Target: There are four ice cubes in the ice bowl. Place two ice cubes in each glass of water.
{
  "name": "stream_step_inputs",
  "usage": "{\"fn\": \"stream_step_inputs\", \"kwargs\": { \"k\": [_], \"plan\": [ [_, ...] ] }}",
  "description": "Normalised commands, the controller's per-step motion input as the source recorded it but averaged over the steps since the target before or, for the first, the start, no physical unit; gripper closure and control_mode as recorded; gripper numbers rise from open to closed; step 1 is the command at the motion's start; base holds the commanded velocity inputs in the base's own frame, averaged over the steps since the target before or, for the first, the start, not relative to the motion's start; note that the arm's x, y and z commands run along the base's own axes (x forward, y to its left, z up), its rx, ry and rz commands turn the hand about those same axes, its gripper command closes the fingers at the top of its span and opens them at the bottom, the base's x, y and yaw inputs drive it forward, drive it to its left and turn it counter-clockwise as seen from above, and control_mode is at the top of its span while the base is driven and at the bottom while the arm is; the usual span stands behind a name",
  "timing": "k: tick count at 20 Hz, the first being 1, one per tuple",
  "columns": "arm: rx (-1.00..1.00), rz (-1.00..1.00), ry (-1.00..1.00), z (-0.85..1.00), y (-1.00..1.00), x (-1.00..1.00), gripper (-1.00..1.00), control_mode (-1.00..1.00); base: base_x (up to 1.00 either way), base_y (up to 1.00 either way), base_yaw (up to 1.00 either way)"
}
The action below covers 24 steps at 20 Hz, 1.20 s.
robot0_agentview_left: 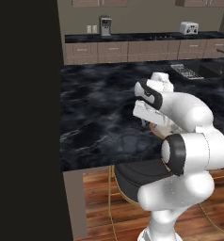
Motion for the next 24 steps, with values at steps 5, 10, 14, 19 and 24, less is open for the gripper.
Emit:
{"fn": "stream_step_inputs", "kwargs": {
  "k": [5,10,14,19,24],
  "plan": [
    [-0.07,0.10,0.00,0.00,0.91,0.01,1.00,-1.00,0.00,0.00,0.00],
    [-0.10,0.14,-0.01,-0.01,0.09,0.11,1.00,-1.00,0.00,0.00,0.00],
    [-0.10,0.17,-0.09,-0.06,0.00,0.34,1.00,-1.00,0.00,0.00,0.00],
    [-0.05,0.14,-0.15,-0.37,0.00,0.41,1.00,-1.00,0.00,0.00,0.00],
    [0.00,0.08,-0.22,-0.42,0.00,0.47,1.00,-1.00,0.00,0.00,0.00]
  ]
}}
